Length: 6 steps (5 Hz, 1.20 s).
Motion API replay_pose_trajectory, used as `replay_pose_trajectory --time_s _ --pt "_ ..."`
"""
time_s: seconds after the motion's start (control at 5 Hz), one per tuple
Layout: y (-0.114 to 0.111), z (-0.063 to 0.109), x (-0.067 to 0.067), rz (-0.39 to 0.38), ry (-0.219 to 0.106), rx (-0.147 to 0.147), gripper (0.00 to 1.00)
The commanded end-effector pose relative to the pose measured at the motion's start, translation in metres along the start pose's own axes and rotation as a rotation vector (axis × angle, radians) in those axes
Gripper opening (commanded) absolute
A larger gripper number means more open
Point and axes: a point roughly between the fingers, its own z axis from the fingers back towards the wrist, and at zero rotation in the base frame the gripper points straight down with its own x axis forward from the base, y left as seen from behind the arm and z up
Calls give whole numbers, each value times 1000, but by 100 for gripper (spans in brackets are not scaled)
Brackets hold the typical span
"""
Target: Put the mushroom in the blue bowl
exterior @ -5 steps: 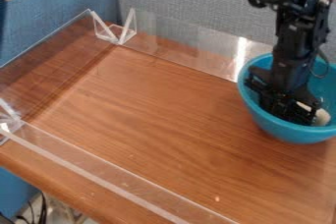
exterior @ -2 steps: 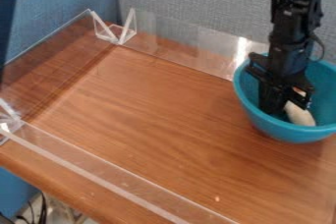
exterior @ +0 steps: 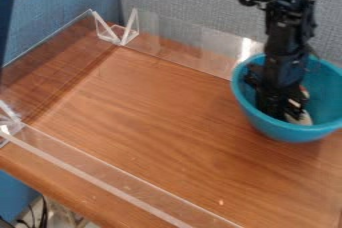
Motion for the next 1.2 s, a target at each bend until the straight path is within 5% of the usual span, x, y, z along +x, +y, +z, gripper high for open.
replay_pose_trajectory --time_s 0.0,1.0 --pt "17 26 0 -46 -86 16 0" --pt "-47 9 60 -133 -122 -32 0"
